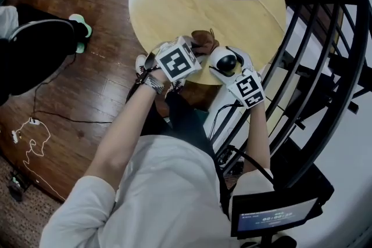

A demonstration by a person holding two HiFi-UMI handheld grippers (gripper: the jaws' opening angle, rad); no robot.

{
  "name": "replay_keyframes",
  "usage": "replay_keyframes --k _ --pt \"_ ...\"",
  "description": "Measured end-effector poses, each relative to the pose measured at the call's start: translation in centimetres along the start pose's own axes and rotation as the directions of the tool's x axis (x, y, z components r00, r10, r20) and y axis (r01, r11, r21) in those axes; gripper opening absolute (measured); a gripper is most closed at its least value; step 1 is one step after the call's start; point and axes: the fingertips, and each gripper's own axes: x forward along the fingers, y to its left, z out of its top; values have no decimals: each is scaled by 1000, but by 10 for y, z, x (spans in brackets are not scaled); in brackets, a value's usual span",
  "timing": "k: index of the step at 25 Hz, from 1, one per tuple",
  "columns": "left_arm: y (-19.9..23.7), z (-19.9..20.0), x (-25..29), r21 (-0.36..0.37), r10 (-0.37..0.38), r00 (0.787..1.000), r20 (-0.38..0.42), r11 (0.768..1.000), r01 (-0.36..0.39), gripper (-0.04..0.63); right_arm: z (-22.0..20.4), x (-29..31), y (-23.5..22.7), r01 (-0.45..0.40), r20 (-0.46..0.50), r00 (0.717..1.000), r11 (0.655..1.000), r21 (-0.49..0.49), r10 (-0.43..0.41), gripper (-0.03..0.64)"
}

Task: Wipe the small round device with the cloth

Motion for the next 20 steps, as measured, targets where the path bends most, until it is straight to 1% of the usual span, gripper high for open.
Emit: replay_keyframes --k 2,4,6,9,12,16,20 --pt "7 -2 2 6 68 998 -15 998 -68 63 1 0 -2 46 8 999 998 44 -46 364" --pt "7 -3 9 30 87 995 -53 996 -86 63 1 -2 -3 92 12 996 992 91 -94 364" --pt "4 0 15 49 69 994 -89 997 -65 63 0 -4 -4 131 9 991 983 129 -133 364" --pt "-1 3 19 53 9 992 -126 999 -2 63 -2 -4 -6 170 -3 985 972 164 -172 364" --pt "5 4 11 67 0 988 -156 998 11 63 -3 -2 -5 179 -9 984 968 178 -180 364" --pt "-1 10 8 71 -44 991 -128 996 54 63 -5 -3 -7 175 -13 984 969 173 -175 364" --pt "-7 18 0 73 -46 995 -89 996 52 63 -4 -3 -7 176 -14 984 968 178 -177 365"
